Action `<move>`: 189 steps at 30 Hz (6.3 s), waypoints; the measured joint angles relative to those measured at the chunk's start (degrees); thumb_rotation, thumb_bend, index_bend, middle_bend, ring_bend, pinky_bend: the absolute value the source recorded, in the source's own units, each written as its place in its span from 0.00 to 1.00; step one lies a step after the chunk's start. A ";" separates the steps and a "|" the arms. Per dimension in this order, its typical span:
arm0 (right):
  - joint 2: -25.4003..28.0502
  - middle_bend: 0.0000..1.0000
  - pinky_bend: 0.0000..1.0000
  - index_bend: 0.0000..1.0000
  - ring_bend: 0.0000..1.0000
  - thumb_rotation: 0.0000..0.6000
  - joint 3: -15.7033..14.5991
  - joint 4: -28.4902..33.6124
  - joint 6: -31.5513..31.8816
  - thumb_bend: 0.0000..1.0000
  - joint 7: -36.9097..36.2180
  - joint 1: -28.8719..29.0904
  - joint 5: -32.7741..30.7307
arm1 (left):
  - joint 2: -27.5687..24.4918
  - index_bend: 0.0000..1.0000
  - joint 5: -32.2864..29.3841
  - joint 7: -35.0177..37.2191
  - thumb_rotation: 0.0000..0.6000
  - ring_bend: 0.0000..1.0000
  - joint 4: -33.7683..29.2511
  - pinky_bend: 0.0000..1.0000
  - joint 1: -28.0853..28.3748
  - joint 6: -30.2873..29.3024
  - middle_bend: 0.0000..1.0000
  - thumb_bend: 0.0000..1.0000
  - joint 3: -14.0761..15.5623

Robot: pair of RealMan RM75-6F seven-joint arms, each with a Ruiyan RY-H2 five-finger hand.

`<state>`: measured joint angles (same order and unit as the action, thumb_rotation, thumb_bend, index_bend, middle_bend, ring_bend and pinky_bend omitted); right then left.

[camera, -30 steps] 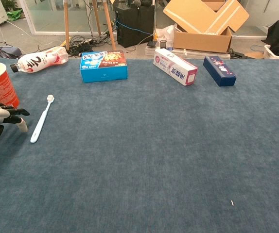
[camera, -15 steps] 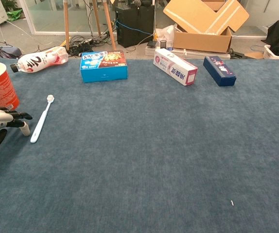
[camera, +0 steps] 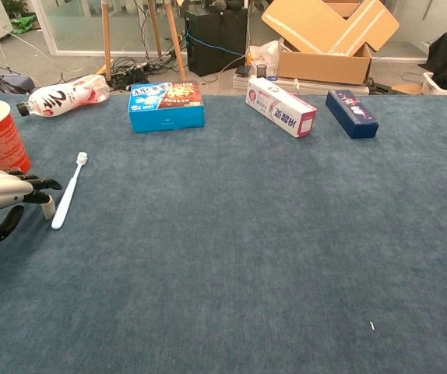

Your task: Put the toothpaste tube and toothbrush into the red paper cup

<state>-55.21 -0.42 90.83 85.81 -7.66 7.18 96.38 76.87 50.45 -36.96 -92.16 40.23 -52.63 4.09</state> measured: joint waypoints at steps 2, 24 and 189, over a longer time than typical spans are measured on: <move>-0.08 0.10 0.43 0.09 0.11 1.00 -0.02 -0.08 -0.02 0.00 -0.10 0.01 0.02 | 0.05 0.20 0.09 0.04 1.00 0.00 -0.03 0.00 -0.01 -0.14 0.00 0.89 -0.06; -0.58 0.10 0.43 0.09 0.11 1.00 -0.15 -0.47 -0.15 0.00 -0.43 0.15 0.23 | 0.75 0.19 1.77 0.15 1.00 0.00 -0.19 0.00 0.42 -0.82 0.00 0.89 -0.75; -1.58 0.10 0.43 0.09 0.11 1.00 -0.41 -1.63 -1.26 0.00 -1.88 0.69 -0.57 | 17.11 0.44 -7.02 3.96 1.00 0.00 23.03 0.00 6.80 2.84 0.00 0.34 -12.05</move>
<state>-56.79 -0.83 89.20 84.55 -9.54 7.87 95.81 93.99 43.44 -33.00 -69.14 47.03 -49.80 -7.95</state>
